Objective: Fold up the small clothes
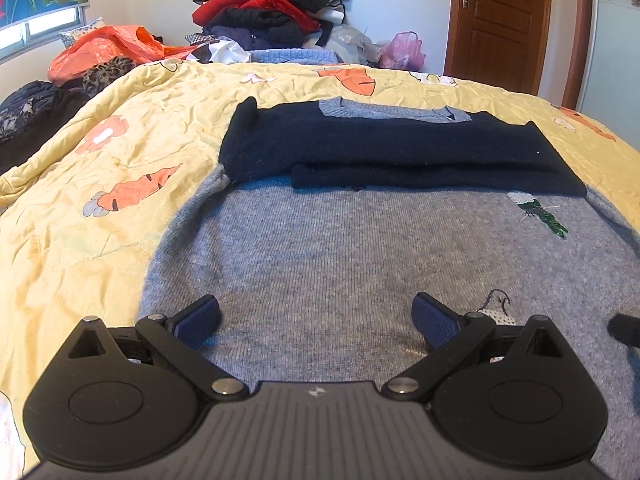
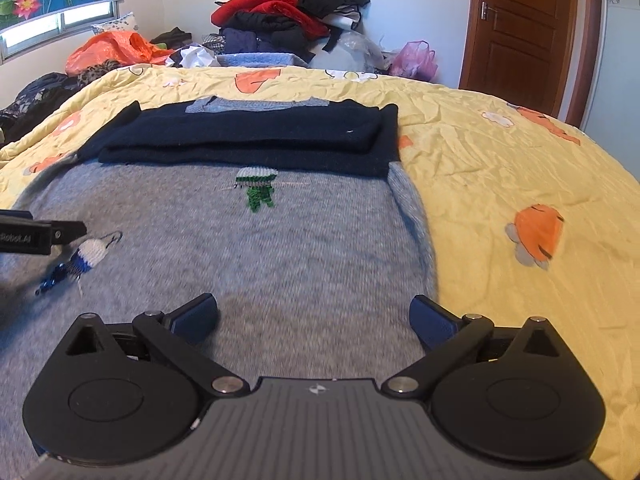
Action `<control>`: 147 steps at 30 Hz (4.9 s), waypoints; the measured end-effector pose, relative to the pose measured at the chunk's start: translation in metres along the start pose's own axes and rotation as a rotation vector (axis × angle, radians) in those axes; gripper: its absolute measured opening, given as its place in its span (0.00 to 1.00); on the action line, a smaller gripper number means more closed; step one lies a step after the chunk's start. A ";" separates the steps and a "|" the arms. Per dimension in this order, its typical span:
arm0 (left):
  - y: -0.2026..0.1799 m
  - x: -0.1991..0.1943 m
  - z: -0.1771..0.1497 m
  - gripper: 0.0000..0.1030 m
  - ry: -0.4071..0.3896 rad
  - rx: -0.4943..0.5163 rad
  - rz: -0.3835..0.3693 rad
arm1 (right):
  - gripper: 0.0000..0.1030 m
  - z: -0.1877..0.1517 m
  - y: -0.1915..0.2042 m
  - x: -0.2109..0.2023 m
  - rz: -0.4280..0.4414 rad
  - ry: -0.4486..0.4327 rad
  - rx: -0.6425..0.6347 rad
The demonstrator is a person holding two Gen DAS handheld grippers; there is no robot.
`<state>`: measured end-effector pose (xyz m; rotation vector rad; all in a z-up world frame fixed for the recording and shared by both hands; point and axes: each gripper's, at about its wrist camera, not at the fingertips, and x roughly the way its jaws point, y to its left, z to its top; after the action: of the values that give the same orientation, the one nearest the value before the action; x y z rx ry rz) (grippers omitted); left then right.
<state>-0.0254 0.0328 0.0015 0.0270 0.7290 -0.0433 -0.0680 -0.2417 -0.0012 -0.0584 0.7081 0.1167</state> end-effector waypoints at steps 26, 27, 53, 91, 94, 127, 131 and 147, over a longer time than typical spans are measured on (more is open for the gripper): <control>-0.001 -0.001 0.000 1.00 0.002 0.003 0.003 | 1.00 -0.010 0.000 -0.010 0.007 -0.012 0.010; -0.001 -0.001 0.000 1.00 0.001 0.003 0.003 | 1.00 -0.010 0.000 -0.010 0.007 -0.012 0.010; -0.001 -0.001 0.000 1.00 0.001 0.003 0.003 | 1.00 -0.011 0.000 -0.010 0.007 -0.012 0.010; -0.001 -0.001 0.000 1.00 0.001 0.003 0.002 | 1.00 -0.010 0.000 -0.009 0.006 -0.009 0.007; -0.001 -0.001 0.000 1.00 0.001 0.003 0.003 | 1.00 -0.010 0.000 -0.009 0.006 -0.009 0.007; -0.005 -0.032 -0.013 1.00 0.072 -0.022 -0.001 | 1.00 -0.011 0.000 -0.009 0.006 -0.009 0.006; -0.005 -0.040 -0.018 1.00 0.068 -0.040 -0.020 | 1.00 -0.011 0.000 -0.009 0.006 -0.009 0.006; -0.014 -0.047 -0.037 1.00 0.018 0.014 -0.004 | 1.00 -0.014 0.000 -0.013 0.007 -0.007 0.001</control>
<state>-0.0859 0.0221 0.0054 0.0397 0.7463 -0.0518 -0.0870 -0.2442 -0.0028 -0.0542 0.7014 0.1227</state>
